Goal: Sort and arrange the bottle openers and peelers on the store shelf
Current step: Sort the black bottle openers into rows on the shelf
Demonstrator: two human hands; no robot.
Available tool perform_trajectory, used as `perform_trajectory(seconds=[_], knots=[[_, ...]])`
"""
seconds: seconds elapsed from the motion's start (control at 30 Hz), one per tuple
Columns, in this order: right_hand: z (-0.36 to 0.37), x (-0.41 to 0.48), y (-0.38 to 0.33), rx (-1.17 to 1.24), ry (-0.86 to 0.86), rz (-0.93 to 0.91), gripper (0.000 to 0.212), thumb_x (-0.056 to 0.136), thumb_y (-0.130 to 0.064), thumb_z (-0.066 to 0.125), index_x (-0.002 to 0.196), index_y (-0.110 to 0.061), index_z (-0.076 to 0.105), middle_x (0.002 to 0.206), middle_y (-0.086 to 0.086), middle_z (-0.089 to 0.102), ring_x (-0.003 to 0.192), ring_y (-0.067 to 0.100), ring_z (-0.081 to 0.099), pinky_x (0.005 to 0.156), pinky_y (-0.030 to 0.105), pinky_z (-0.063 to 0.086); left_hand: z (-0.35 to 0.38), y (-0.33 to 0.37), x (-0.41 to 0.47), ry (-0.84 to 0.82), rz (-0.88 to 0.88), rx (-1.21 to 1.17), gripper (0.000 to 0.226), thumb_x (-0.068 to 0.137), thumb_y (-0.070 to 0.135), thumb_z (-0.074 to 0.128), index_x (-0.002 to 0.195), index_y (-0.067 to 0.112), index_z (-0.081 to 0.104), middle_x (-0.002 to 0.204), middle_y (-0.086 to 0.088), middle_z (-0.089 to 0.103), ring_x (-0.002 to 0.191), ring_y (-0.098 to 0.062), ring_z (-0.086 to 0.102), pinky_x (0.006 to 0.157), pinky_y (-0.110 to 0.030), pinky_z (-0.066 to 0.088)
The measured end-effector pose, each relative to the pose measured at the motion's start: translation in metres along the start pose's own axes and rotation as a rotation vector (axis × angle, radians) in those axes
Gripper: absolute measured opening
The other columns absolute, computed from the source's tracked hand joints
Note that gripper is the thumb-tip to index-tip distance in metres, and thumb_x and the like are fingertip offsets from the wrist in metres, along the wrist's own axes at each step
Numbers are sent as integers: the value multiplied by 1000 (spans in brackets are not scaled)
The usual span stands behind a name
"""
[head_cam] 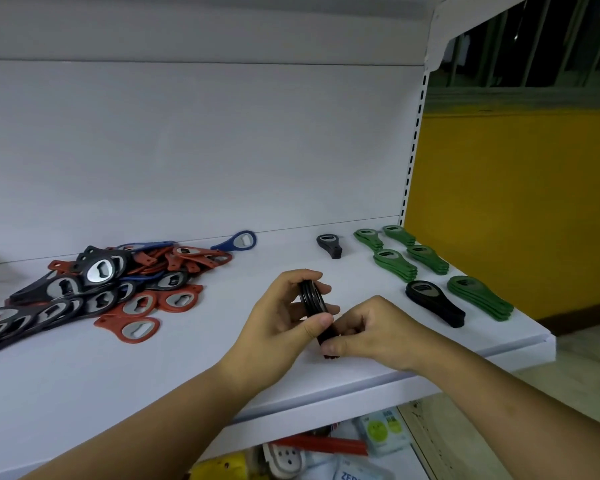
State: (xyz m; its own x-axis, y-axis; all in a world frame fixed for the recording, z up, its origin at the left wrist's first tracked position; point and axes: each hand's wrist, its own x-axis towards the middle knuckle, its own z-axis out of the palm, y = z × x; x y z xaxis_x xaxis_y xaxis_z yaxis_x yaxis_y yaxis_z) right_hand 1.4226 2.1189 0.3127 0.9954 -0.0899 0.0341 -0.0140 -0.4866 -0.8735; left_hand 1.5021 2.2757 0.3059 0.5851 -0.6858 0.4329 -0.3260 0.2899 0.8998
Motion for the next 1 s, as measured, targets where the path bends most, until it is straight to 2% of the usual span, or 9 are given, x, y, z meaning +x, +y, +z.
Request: perform_trajectory(seconds=[0.1, 0.2, 0.33, 0.4, 0.5, 0.57, 0.67, 0.8, 1.0], knots=[[2, 1, -4, 34, 25, -15, 7, 73, -27, 80, 68, -29, 76, 54, -1, 38, 58, 16, 31, 58, 30, 25, 0, 0, 2, 37, 16, -52, 44, 81, 2, 61, 121, 17, 50, 113, -17, 57, 98, -25, 67, 80, -29, 55], [2, 4, -3, 38, 58, 15, 30, 76, -19, 78, 49, -28, 68, 46, -11, 30, 51, 11, 26, 54, 27, 21, -1, 1, 3, 72, 19, -99, 38, 82, 7, 62, 118, 15, 51, 112, -17, 57, 97, -25, 68, 79, -30, 56], [-2, 9, -7, -32, 83, 73, 22, 71, -25, 80, 64, -6, 72, 52, -1, 41, 56, 17, 35, 57, 29, 28, -14, -4, 6, 3, -89, -64, 67, 83, 20, 65, 140, 32, 33, 133, -4, 52, 119, -13, 57, 95, -26, 49], [-12, 14, -5, -146, 142, 155, 29, 70, -26, 79, 67, 1, 69, 55, 5, 45, 54, 15, 37, 52, 24, 27, -37, -5, 16, -129, -182, 115, 80, 80, 33, 68, 142, 48, 20, 141, 13, 41, 130, -1, 43, 108, -25, 38], [-34, 25, -1, -485, 280, 343, 39, 66, -25, 76, 45, -7, 48, 42, -3, 32, 43, 16, 29, 45, 23, 17, -85, -10, 26, -194, -197, 772, 50, 83, 42, 65, 127, 51, 41, 131, 31, 44, 122, 10, 43, 107, -17, 34], [-47, 38, 1, -618, 320, 441, 40, 63, -23, 74, 44, -14, 39, 40, -5, 34, 43, 16, 34, 45, 22, 19, -104, -17, 24, -195, -175, 963, 34, 89, 35, 61, 121, 43, 53, 125, 31, 49, 116, 12, 45, 104, -14, 35], [-57, 60, 2, -719, 346, 529, 31, 61, -21, 73, 53, -13, 43, 52, 0, 44, 49, 17, 43, 45, 19, 25, -109, -27, 20, -181, -175, 928, 23, 90, 24, 60, 111, 31, 64, 117, 24, 58, 111, 9, 52, 99, -9, 37], [-57, 89, -4, -815, 311, 566, 32, 62, -20, 70, 56, -14, 39, 55, -1, 40, 50, 16, 40, 45, 18, 23, -116, -30, 24, -173, -215, 837, 21, 90, 26, 60, 106, 38, 62, 113, 30, 58, 104, 15, 52, 84, 4, 33], [-59, 109, -13, -865, 207, 642, 36, 67, -30, 74, 60, -13, 43, 57, 0, 38, 53, 15, 39, 45, 22, 24, -124, -29, 26, -243, -251, 749, 21, 91, 28, 59, 110, 36, 62, 114, 29, 58, 105, 21, 48, 84, 4, 33]])
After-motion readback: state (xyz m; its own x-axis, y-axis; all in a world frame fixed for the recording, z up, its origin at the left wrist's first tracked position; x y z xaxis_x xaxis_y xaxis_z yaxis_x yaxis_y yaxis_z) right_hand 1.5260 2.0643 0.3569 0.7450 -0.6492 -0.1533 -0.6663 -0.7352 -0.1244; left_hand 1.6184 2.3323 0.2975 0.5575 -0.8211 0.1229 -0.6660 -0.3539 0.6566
